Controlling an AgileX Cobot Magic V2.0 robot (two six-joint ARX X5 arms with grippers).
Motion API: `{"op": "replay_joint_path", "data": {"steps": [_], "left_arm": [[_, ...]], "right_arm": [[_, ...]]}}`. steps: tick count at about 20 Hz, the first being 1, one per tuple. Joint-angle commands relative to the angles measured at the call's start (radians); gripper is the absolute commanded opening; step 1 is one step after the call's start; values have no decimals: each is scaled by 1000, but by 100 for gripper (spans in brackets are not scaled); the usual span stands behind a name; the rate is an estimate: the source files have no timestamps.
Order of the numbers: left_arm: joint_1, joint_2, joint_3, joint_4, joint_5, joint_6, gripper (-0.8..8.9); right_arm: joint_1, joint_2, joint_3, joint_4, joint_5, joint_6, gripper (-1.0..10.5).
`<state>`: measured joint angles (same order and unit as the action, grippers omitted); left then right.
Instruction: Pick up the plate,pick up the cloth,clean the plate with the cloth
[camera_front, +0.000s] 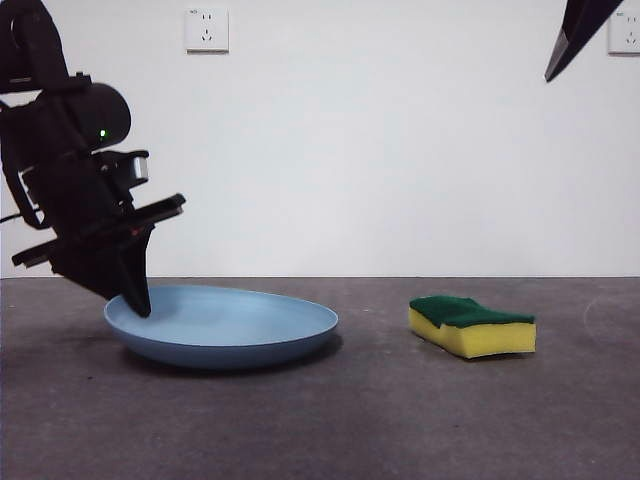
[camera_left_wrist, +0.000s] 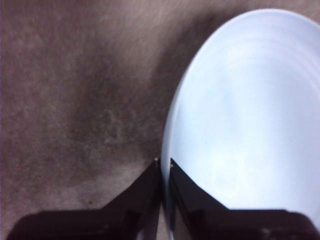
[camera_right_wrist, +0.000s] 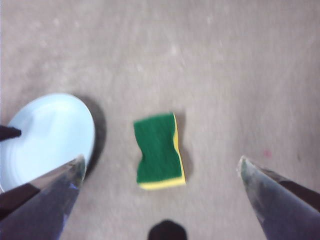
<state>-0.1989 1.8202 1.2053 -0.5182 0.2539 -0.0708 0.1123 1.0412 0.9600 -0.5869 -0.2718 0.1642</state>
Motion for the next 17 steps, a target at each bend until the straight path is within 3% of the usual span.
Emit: {"op": "replay_joint_path", "data": {"steps": [1,7,12,17], "left_arm": [[-4,-31,-5,-30,-14,44,-8],[-4,-238,-5,-84,-14,50,-8],[-5,-406,-5,-123,-14,50,-8],[-5,-498,-5,-162,-13,50,-8]], "right_arm": [[12,2,4,37,-56,-32,563],[114,170,116,-41,-57,-138,563],[196,420,257,-101,56,-239,564],[224,625,295,-63,100,-266,564]]}}
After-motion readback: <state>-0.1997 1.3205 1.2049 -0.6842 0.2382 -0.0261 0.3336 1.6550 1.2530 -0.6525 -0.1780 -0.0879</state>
